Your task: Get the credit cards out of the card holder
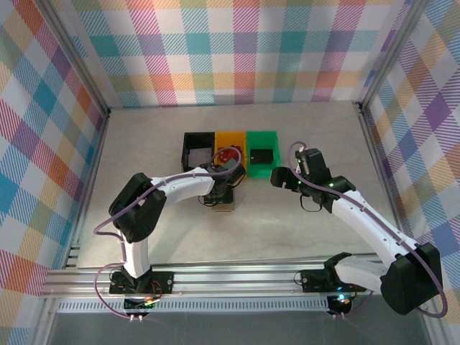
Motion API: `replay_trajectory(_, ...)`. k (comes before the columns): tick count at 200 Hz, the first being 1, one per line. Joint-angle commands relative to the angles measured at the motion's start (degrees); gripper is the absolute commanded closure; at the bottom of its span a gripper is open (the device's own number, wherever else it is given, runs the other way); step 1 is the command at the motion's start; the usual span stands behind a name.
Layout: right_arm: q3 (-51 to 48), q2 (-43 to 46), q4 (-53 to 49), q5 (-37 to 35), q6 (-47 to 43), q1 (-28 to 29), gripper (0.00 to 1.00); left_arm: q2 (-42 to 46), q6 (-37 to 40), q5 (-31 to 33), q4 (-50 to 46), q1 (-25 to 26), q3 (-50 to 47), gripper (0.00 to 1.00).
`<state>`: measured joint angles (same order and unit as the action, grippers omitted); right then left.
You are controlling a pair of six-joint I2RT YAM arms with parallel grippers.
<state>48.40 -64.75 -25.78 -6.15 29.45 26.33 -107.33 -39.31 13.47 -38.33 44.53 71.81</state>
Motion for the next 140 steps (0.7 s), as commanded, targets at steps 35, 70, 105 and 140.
replay_trajectory(35, -0.1, 0.6, 0.1, 1.1, -0.8, 0.0, 0.11, -2.0, 0.1, 0.4, -0.8, -0.6, -1.8, 0.64)
replay_trajectory(70, -0.1, 0.6, 0.2, 1.1, -0.8, 0.0, 0.11, -1.6, 0.1, 0.6, -1.1, -0.7, -1.9, 0.74)
replay_trajectory(105, -0.1, 0.4, 0.1, 1.6, -0.9, 0.0, 0.11, -1.0, 0.1, 0.6, -1.4, -0.8, -2.1, 0.82)
replay_trajectory(140, 0.1, -0.4, 0.3, 2.8, -1.1, 0.1, 0.11, 0.0, 0.0, 0.2, -1.3, -0.8, -2.5, 0.89)
